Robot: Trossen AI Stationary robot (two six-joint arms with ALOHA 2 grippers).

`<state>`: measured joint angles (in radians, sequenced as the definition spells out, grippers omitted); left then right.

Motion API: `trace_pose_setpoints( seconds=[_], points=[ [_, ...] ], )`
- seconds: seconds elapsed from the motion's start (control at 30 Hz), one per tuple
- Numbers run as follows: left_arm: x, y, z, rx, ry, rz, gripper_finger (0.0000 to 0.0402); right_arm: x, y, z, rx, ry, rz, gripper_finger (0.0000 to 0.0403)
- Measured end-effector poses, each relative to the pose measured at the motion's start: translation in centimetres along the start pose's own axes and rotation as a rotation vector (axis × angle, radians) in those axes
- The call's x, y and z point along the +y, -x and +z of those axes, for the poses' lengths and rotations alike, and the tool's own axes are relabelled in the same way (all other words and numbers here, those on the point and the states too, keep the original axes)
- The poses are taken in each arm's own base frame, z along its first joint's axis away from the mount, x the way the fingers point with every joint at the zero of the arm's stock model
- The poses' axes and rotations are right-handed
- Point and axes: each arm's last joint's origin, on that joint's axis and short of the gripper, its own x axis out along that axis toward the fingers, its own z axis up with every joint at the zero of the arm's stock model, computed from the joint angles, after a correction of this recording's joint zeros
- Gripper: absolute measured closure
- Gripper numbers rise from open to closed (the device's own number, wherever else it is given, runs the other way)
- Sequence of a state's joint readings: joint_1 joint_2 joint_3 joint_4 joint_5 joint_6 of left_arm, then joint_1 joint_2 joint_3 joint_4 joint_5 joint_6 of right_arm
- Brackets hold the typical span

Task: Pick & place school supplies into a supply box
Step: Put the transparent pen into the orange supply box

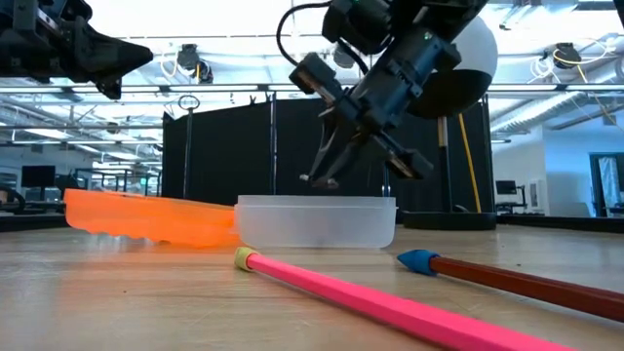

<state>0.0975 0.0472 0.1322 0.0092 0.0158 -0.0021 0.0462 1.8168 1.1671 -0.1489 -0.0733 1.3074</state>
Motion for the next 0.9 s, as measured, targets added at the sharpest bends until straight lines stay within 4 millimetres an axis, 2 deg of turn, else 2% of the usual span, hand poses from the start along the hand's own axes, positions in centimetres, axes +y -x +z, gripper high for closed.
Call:
trace_pose_setpoints(
  seconds=[0.2,0.9],
  points=[
    [0.0,0.0,0.0,-0.001,-0.01,0.0,0.036,-0.4,0.1,1.3,-0.048,0.011,-0.012,0.0383],
    [0.0,0.0,0.0,-0.001,-0.02,0.0,0.036,-2.1,-2.5,1.3,-0.037,0.027,-0.114,0.0375]
  ],
)
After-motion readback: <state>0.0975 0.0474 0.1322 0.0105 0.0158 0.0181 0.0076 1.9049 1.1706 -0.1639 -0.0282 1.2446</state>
